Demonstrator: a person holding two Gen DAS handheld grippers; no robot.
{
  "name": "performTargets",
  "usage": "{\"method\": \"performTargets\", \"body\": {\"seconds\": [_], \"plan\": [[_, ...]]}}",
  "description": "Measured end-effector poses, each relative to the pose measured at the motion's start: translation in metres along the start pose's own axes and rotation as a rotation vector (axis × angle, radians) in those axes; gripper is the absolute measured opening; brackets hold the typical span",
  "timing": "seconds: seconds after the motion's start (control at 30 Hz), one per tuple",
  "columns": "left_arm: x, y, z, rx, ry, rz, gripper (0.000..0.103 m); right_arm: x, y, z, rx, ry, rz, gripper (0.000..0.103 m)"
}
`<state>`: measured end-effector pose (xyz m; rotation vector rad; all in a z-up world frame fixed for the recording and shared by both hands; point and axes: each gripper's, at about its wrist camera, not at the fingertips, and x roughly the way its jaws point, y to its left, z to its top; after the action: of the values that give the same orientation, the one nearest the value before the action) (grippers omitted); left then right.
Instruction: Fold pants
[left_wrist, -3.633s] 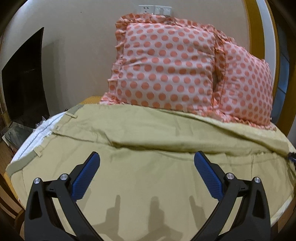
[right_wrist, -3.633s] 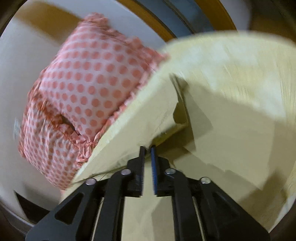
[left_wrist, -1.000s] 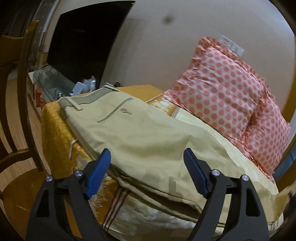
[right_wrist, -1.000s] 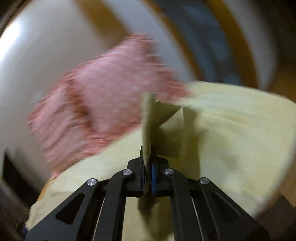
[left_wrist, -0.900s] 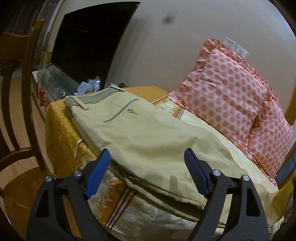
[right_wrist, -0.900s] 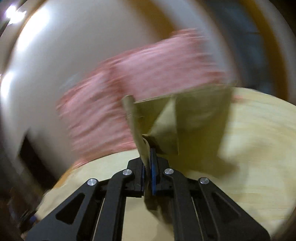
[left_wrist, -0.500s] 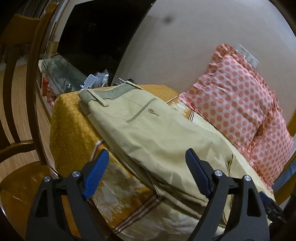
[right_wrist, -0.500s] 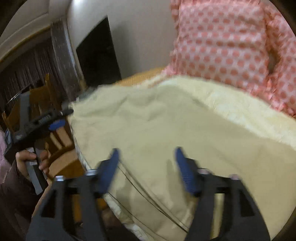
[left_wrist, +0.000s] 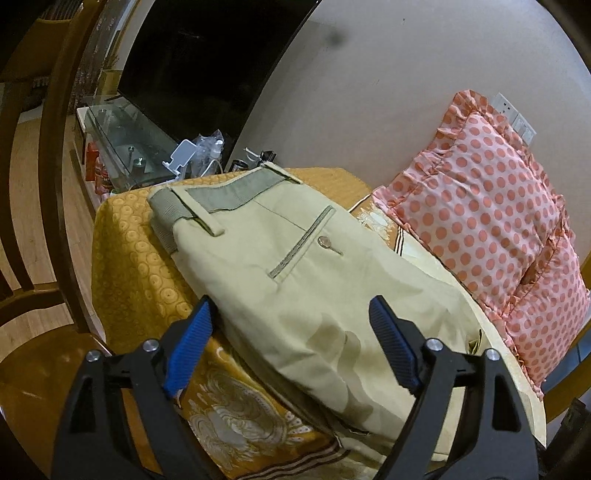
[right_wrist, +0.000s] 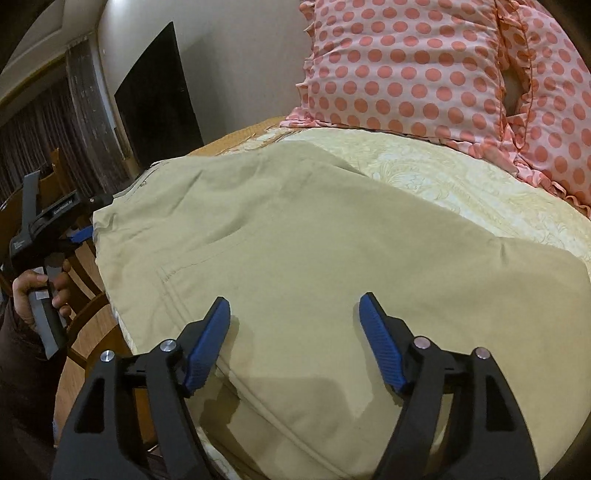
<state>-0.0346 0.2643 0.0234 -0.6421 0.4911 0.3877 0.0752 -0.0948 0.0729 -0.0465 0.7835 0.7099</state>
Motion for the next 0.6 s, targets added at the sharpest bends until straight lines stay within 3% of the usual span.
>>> {"method": "performTargets", "body": {"seconds": [0.03,0.1,0.17,0.2,0.27,0.33,0.4,0.53,0.57,0.6], "plan": [[0.001,0.001,0.001,-0.014,0.014,-0.016,0.069,0.0,0.002,-0.001,-0.001,0.0,0.002,0.078],[0.007,0.008,0.003,-0.082,0.053,-0.06,0.038,0.018,0.001,0.005,0.0,0.001,0.009,0.079],[0.012,0.018,0.006,-0.146,0.063,-0.066,0.019,0.018,0.0,0.006,0.007,-0.002,0.017,0.079],[0.012,0.02,0.009,-0.165,0.066,-0.079,0.015,0.016,-0.001,0.005,0.014,-0.008,0.025,0.079],[0.009,0.007,0.016,-0.101,0.049,-0.057,0.012,0.012,-0.005,0.004,0.038,-0.022,0.041,0.079],[0.0,-0.025,0.023,0.041,-0.007,-0.019,0.01,-0.001,-0.015,0.003,0.08,-0.057,0.048,0.079],[-0.015,-0.075,0.029,0.22,-0.069,-0.038,0.009,-0.021,-0.033,0.002,0.139,-0.112,0.038,0.079],[-0.052,-0.187,0.004,0.579,-0.147,-0.236,0.009,-0.072,-0.076,-0.006,0.268,-0.252,-0.055,0.081],[-0.065,-0.221,-0.019,0.702,-0.139,-0.349,0.009,-0.083,-0.085,-0.009,0.296,-0.28,-0.084,0.083],[-0.07,-0.237,-0.035,0.766,-0.118,-0.413,0.009,-0.098,-0.099,-0.014,0.342,-0.318,-0.121,0.085]]}}
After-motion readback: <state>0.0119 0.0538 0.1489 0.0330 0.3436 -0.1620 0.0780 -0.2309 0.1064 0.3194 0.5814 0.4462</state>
